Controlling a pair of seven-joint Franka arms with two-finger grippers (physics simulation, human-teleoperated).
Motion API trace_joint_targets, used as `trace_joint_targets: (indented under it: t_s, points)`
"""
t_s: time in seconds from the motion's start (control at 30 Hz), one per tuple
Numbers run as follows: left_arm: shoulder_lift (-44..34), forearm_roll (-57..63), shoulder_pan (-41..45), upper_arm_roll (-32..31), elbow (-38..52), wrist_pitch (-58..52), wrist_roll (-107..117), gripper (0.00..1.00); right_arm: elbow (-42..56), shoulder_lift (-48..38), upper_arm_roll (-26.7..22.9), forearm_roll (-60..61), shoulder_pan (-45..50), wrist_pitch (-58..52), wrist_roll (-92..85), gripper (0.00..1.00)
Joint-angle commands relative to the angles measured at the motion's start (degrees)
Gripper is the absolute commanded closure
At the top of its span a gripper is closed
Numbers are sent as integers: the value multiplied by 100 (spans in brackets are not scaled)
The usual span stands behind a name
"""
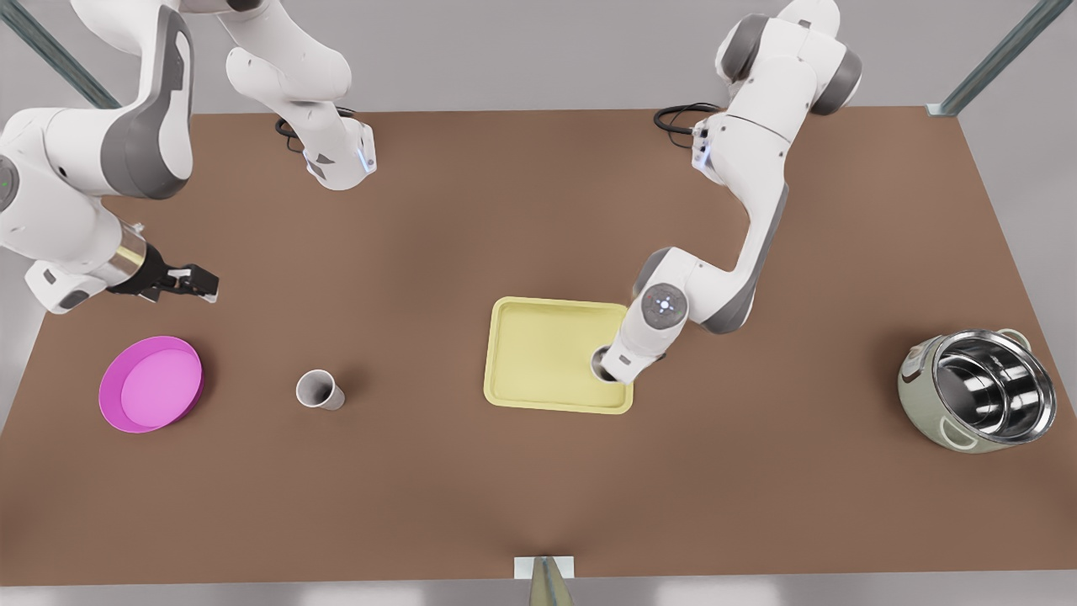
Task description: Use the left arm to pick up the white IKEA cup from the tray and place it on the middle-left position; use the right arm to pick up the white IKEA cup from the tray and place it on the middle-right position
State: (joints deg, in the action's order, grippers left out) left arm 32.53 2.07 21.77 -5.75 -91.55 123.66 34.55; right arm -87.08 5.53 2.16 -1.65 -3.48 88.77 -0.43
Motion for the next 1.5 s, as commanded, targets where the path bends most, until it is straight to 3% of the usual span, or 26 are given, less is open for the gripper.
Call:
trace_joint_targets:
  t_s: [0.0, 0.23, 0.5, 0.93, 0.97, 1.0, 1.03, 1.17, 1.27, 1.33, 1.4, 1.47]
  points:
    - [-142, -101, -507, -5, -4, -782, -1687, 84, 77, 0, -40, -11, -30, -35, 26, 0]
    - [-1, -418, -2353, -5, -21, -255, -5019, 84, 95, 0, -57, -2, -30, -26, 26, 0]
    - [447, -251, -2599, 4, -74, 1574, -5467, 84, 130, 27, -128, -2, -30, 53, 8, 0]
    - [649, -286, -2696, 4, -83, 1987, -5459, 81, 148, 62, -128, -11, -30, 53, 8, 0]
    - [649, -295, -2696, 4, -83, 1987, -5459, 71, 148, 62, -128, -11, -30, 53, 8, 0]
    - [649, -295, -2696, 4, -83, 1987, -5459, 25, 148, 62, -128, -20, -30, 53, 8, 0]
    - [649, -295, -2696, 4, -83, 1978, -5459, 1, 148, 62, -128, -20, -30, 53, 8, 0]
    - [535, -242, -2810, 135, 40, 1864, -5757, 0, 148, 62, -128, -20, -30, 53, 17, 0]
    - [-423, 241, -2529, 171, 330, -253, -4633, 0, 165, 88, -128, -20, -30, 53, 17, 0]
    - [-731, 198, -2388, 118, 1121, -2125, -4141, 0, 174, 88, -128, -20, -30, 53, 17, 0]
    - [-942, 171, -2353, -224, 1297, -2363, -3490, 0, 174, 88, -128, -20, -30, 53, 17, 0]
    - [-1144, 154, -2353, -374, 1877, -3321, -3446, 0, 174, 88, -137, -20, -30, 61, 17, 0]
